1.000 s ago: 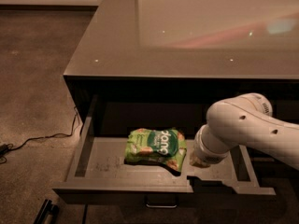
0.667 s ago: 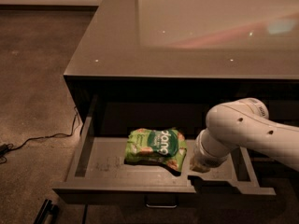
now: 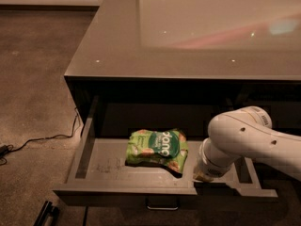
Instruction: Open top drawer
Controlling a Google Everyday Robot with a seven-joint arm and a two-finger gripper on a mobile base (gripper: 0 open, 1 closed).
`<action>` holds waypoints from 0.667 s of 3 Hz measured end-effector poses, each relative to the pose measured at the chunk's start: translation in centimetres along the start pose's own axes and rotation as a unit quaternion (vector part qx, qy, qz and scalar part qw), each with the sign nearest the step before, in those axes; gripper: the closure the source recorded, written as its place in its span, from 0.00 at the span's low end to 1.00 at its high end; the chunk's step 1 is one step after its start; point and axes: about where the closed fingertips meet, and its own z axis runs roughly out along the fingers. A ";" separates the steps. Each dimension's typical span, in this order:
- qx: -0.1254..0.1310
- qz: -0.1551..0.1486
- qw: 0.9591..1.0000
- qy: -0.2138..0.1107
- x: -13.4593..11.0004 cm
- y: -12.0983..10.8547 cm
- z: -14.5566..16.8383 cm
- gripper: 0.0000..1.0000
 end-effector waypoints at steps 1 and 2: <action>0.000 0.000 1.000 0.000 0.0 0.0 0.0 0.82; 0.000 0.000 1.000 0.000 0.0 0.0 0.0 0.59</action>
Offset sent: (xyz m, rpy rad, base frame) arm -0.0005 -0.0001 -0.0001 -0.0006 0.0006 -0.0005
